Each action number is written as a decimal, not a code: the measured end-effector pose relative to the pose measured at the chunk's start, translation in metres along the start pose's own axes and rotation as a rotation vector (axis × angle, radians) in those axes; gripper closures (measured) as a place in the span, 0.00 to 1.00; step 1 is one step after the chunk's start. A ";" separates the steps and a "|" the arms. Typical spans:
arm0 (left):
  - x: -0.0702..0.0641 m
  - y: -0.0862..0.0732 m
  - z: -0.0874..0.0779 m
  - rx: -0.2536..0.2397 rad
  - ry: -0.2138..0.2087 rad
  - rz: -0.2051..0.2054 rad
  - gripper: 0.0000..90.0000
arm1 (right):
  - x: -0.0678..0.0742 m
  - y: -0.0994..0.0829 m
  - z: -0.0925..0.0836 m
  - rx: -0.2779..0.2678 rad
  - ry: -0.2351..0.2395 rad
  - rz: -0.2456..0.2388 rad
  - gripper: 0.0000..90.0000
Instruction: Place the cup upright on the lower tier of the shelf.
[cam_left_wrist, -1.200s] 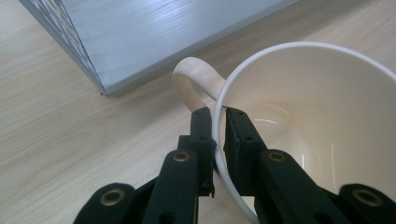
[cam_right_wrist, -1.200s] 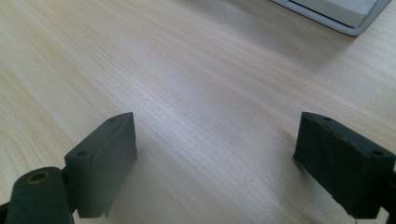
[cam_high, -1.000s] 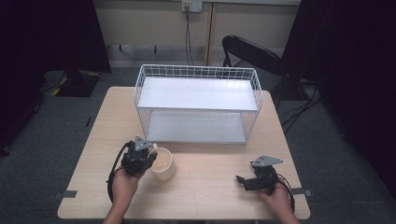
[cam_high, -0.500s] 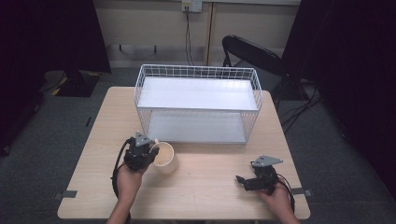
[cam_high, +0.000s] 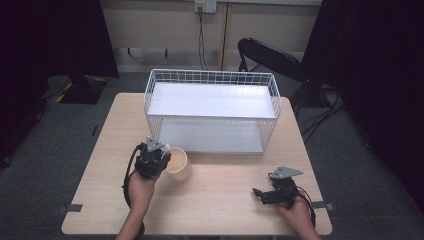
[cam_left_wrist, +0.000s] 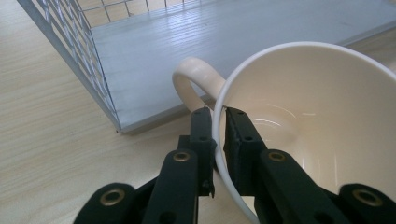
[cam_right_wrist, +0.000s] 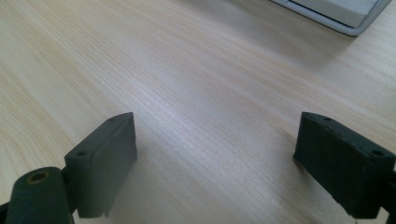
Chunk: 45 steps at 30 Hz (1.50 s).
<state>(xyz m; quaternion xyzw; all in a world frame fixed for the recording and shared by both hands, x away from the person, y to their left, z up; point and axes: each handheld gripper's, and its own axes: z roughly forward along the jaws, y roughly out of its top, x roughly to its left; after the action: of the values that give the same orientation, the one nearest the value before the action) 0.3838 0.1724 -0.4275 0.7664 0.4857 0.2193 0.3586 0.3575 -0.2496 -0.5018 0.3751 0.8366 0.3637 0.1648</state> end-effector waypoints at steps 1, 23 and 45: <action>0.000 0.000 0.001 -0.001 0.003 0.000 0.92 | 0.000 0.000 0.000 0.000 0.000 0.000 0.13; 0.003 0.015 0.014 -0.049 0.045 -0.036 0.92 | 0.000 0.000 0.000 0.000 0.000 0.000 0.13; 0.000 0.029 0.028 -0.108 0.116 -0.065 0.92 | 0.000 0.000 0.000 0.000 0.000 0.000 0.13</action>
<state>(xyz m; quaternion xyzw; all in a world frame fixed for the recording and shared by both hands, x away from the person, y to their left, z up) 0.4202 0.1554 -0.4231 0.7159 0.5176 0.2776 0.3775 0.3575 -0.2496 -0.5018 0.3750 0.8366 0.3638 0.1648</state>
